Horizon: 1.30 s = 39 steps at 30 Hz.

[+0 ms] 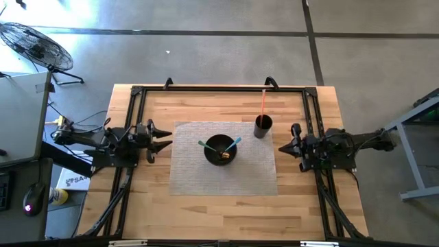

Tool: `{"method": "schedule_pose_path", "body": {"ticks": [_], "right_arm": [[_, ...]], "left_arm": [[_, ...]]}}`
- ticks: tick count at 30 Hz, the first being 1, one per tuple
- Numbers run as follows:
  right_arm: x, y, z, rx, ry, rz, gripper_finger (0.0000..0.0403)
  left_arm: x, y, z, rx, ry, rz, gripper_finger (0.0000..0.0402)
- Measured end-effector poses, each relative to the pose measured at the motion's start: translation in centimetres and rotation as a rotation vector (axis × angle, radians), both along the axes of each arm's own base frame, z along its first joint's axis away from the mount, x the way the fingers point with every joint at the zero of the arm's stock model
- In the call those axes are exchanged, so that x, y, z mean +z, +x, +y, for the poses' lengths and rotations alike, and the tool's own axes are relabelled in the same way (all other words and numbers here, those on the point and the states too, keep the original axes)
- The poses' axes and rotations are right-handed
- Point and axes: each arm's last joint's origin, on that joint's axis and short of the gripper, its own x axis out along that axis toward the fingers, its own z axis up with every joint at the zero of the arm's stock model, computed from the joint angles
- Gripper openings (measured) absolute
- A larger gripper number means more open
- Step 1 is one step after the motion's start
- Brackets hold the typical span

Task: Pick & Place Utensil
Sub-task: Return to Home Position

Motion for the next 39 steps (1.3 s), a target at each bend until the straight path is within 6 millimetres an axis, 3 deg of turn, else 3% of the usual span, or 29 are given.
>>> {"method": "schedule_pose_path", "body": {"ticks": [3, 11, 26, 32, 39], "right_arm": [[-0.4, 0.2, 0.0, 0.002, 0.004, -0.019, 0.0001], [-0.9, 0.3, 0.2, 0.08, 0.002, -0.048, 0.0001], [-1.2, 0.5, -1.0, -0.119, 0.08, -0.012, 0.0006], [-1.6, 0.5, -1.1, -0.154, 0.08, 0.029, 0.0006], [-1.6, 0.5, -1.1, -0.155, 0.086, 0.03, 0.0007]], "left_arm": [[-1.1, 0.2, 0.0, 0.002, 0.013, 0.006, 0.0177], [-1.4, 0.3, -0.1, 0.002, 0.036, -0.015, 0.0177], [-1.8, 0.4, -0.5, -0.136, 0.158, 0.022, 0.0177], [-1.7, 0.4, -0.8, -0.255, 0.216, 0.005, 0.0177], [-2.0, 0.4, -0.9, -0.269, 0.223, 0.033, 0.0177]]}}
